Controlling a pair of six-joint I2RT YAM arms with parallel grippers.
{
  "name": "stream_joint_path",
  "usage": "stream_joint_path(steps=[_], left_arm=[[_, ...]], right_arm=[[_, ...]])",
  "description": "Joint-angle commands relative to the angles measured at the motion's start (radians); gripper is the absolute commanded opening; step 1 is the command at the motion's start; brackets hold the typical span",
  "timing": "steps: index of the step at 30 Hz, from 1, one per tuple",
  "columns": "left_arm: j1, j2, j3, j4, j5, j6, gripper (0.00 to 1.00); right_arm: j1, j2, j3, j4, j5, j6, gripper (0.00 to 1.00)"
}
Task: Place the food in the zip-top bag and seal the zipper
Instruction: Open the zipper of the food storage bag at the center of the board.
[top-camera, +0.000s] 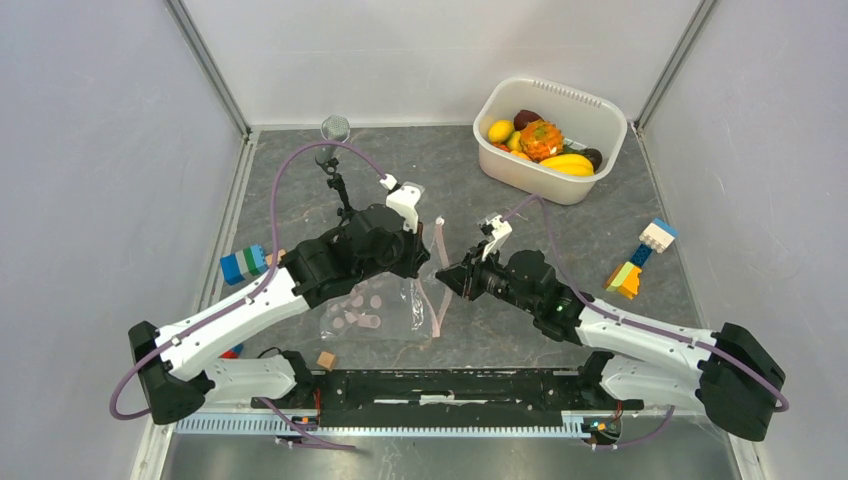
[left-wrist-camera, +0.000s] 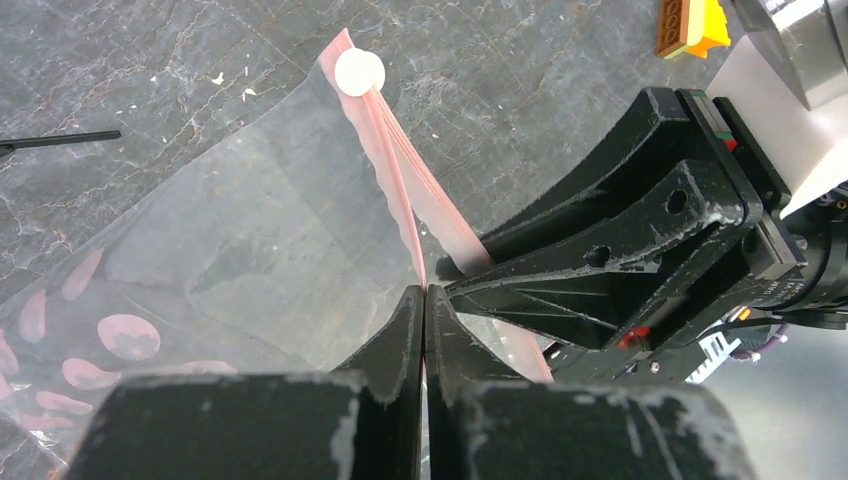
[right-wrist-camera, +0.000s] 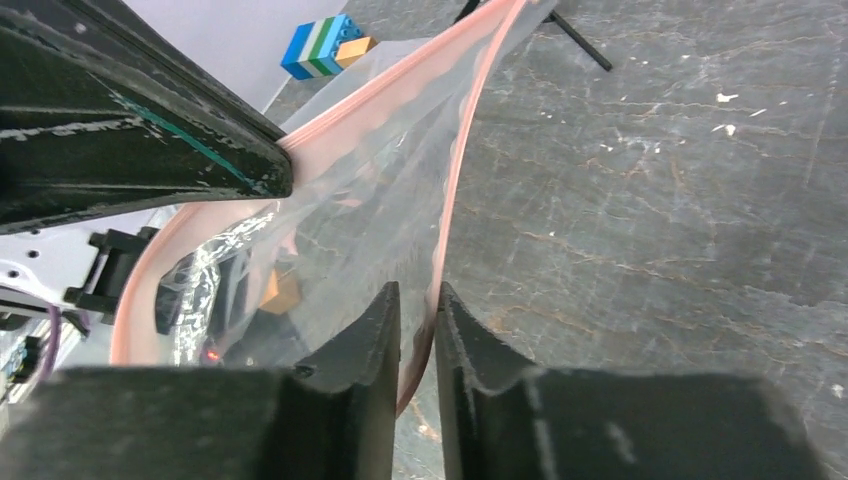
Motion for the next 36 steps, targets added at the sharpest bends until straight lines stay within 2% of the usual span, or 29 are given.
stream_joint_path(steps=[1,2,4,6,9,13,17,23,27,36], left_arm=[[-0.004,-0.004,0.041,-0.015,-0.035,0.059,0.04],[-0.004,0.008,0.063,-0.047,-0.051,0.059,0.12],[-0.005,0.036,0.112,-0.107,-0.073,0.067,0.35],[-0.01,0.064,0.161,-0.171,-0.106,0.074,0.5],[-0.042,0.102,0.25,-0.272,-0.175,0.08,0.64],[-0.094,0.143,0.344,-0.37,-0.21,0.043,0.68],[-0.166,0.176,0.434,-0.47,-0.274,-0.034,0.68],[-0.243,0.173,0.442,-0.511,-0.326,-0.151,0.67],[-0.316,0.184,0.475,-0.519,-0.392,-0.179,0.67],[-0.399,0.314,0.558,-0.686,-0.62,-0.267,0.67]], right_arm=[[0.001,0.015,0.031,0.091,-0.024,0.017,0.13],[0.001,0.017,0.035,0.095,-0.016,0.017,0.09],[0.001,0.014,0.032,0.13,-0.004,0.036,0.05],[0.004,0.009,0.031,0.151,0.018,0.058,0.01],[0.009,0.008,0.044,0.14,0.065,0.086,0.0],[0.018,0.021,0.082,0.097,0.122,0.123,0.0],[0.022,0.025,0.08,0.13,0.152,0.174,0.0],[0.024,0.01,0.047,0.257,0.131,0.236,0.0],[0.027,0.019,0.07,0.257,0.147,0.243,0.0],[0.058,0.0,0.076,0.253,0.191,0.298,0.0]])
